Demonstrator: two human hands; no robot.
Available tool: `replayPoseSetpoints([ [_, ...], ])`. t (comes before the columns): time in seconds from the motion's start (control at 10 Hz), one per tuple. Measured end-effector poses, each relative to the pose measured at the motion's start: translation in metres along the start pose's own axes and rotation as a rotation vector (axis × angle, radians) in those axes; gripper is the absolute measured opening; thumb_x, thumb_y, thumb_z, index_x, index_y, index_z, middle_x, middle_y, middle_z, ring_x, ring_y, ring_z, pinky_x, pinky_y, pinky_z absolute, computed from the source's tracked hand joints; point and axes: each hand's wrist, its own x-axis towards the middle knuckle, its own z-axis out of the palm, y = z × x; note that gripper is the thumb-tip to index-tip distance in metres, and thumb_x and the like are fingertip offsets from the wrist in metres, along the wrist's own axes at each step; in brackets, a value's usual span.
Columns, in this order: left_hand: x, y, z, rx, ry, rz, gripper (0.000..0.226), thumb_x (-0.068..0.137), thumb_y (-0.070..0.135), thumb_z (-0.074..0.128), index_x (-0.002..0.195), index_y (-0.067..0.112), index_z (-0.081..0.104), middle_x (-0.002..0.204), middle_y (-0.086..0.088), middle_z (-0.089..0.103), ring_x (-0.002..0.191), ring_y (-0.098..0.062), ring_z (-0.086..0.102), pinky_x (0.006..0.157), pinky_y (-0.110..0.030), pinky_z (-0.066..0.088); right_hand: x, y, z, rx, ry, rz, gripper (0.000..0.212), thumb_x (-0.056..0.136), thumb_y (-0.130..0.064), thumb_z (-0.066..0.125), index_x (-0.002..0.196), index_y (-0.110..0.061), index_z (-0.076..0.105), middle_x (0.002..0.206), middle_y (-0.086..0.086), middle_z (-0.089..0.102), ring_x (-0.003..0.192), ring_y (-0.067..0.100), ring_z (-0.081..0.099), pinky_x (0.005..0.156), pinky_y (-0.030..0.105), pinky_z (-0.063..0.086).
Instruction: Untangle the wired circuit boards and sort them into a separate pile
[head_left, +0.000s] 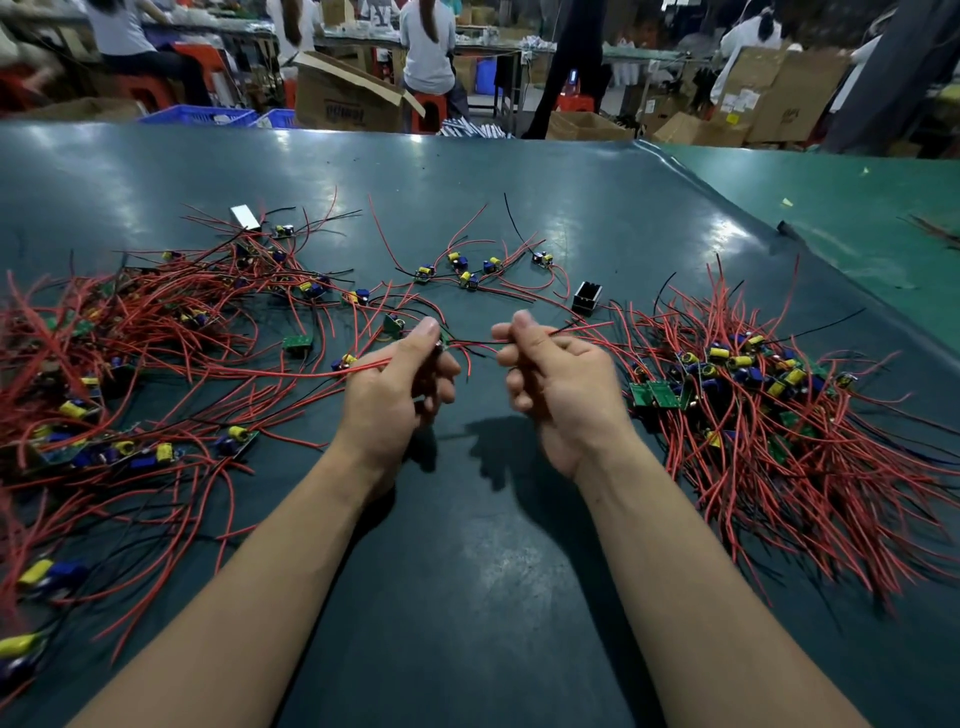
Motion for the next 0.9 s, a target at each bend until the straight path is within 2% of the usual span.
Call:
replayPoseSetpoints([
  [0.1,0.005,0.001,-0.005,-0.108,0.132,-0.016,0.04,0.098,0.039,0.048,0.066,0.016,0.055,0.05,0.004,0.051,0.038,-0.006,0.039,0.035,-0.016,0.024,0.004,-0.006,-0.007,0.139,0.214,-0.035,0.025,0.099,-0.022,0.056,0.081,-0.008,0.065,0.058,-0.001,0.057,0.04,0.004,0.045,0.035,0.014,0.032],
  [0.2,0.007,0.0,-0.006,-0.179,0.147,-0.028,0.046,0.097,0.046,0.047,0.06,0.02,0.055,0.047,0.005,0.049,0.037,-0.008,0.036,0.036,-0.015,0.023,0.0,-0.002,-0.004,0.082,0.07,0.062,0.02,0.092,-0.033,0.063,0.096,-0.014,0.059,0.062,-0.001,0.06,0.041,0.008,0.049,0.035,0.015,0.032],
  [0.3,0.003,-0.005,-0.004,-0.075,0.019,0.016,0.06,0.096,0.045,0.05,0.043,0.016,0.054,0.038,0.001,0.043,0.032,-0.014,0.035,0.036,-0.017,0.025,-0.012,0.011,0.012,-0.128,-0.307,0.078,0.022,0.086,-0.028,0.068,0.105,-0.022,0.06,0.067,-0.001,0.064,0.042,0.01,0.054,0.034,0.016,0.036],
  [0.4,0.002,-0.008,-0.005,0.141,-0.067,0.038,0.076,0.088,0.062,0.049,0.031,0.014,0.044,0.031,-0.005,0.038,0.036,-0.025,0.039,0.042,-0.029,0.028,-0.016,0.02,0.017,-0.291,-0.293,-0.127,0.006,0.094,-0.011,0.063,0.097,-0.015,0.066,0.056,0.0,0.062,0.04,0.013,0.052,0.034,0.019,0.039],
  [0.5,0.003,-0.006,-0.007,0.219,-0.072,0.016,0.08,0.066,0.086,0.038,0.033,0.014,0.047,0.031,-0.006,0.037,0.029,-0.019,0.035,0.039,-0.017,0.027,-0.012,0.014,0.017,-0.243,-0.033,-0.269,0.004,0.092,-0.01,0.066,0.09,-0.006,0.067,0.056,0.0,0.061,0.042,0.014,0.054,0.036,0.019,0.04],
  [0.6,0.005,-0.005,-0.007,0.123,-0.062,-0.019,0.078,0.07,0.085,0.037,0.038,0.015,0.051,0.035,-0.005,0.041,0.028,-0.011,0.033,0.034,-0.013,0.024,-0.006,-0.005,0.005,0.117,0.348,-0.365,0.014,0.091,-0.018,0.069,0.085,-0.009,0.061,0.058,0.002,0.061,0.041,0.012,0.053,0.034,0.019,0.039],
  [0.7,0.007,-0.008,-0.009,0.131,-0.076,-0.004,0.074,0.079,0.075,0.037,0.039,0.015,0.053,0.036,-0.005,0.042,0.03,-0.012,0.035,0.034,-0.014,0.025,-0.005,-0.02,-0.016,0.534,0.563,-0.213,0.028,0.086,-0.035,0.072,0.084,-0.014,0.055,0.066,0.001,0.059,0.043,0.007,0.055,0.039,0.016,0.043],
  [0.8,0.005,-0.006,-0.007,0.156,-0.083,-0.004,0.07,0.079,0.071,0.041,0.039,0.014,0.054,0.036,-0.006,0.043,0.031,-0.011,0.036,0.035,-0.015,0.028,-0.006,-0.02,-0.019,0.55,0.524,0.017,0.025,0.09,-0.031,0.068,0.078,-0.014,0.055,0.069,0.0,0.056,0.041,0.003,0.052,0.038,0.013,0.04],
  [0.9,0.004,-0.005,-0.005,0.161,-0.066,0.029,0.065,0.08,0.065,0.047,0.039,0.015,0.054,0.036,-0.006,0.043,0.03,-0.011,0.036,0.036,-0.016,0.029,-0.015,-0.022,-0.001,0.313,0.318,-0.001,0.019,0.096,-0.024,0.06,0.08,-0.013,0.061,0.065,0.0,0.057,0.044,0.008,0.049,0.038,0.016,0.037],
])
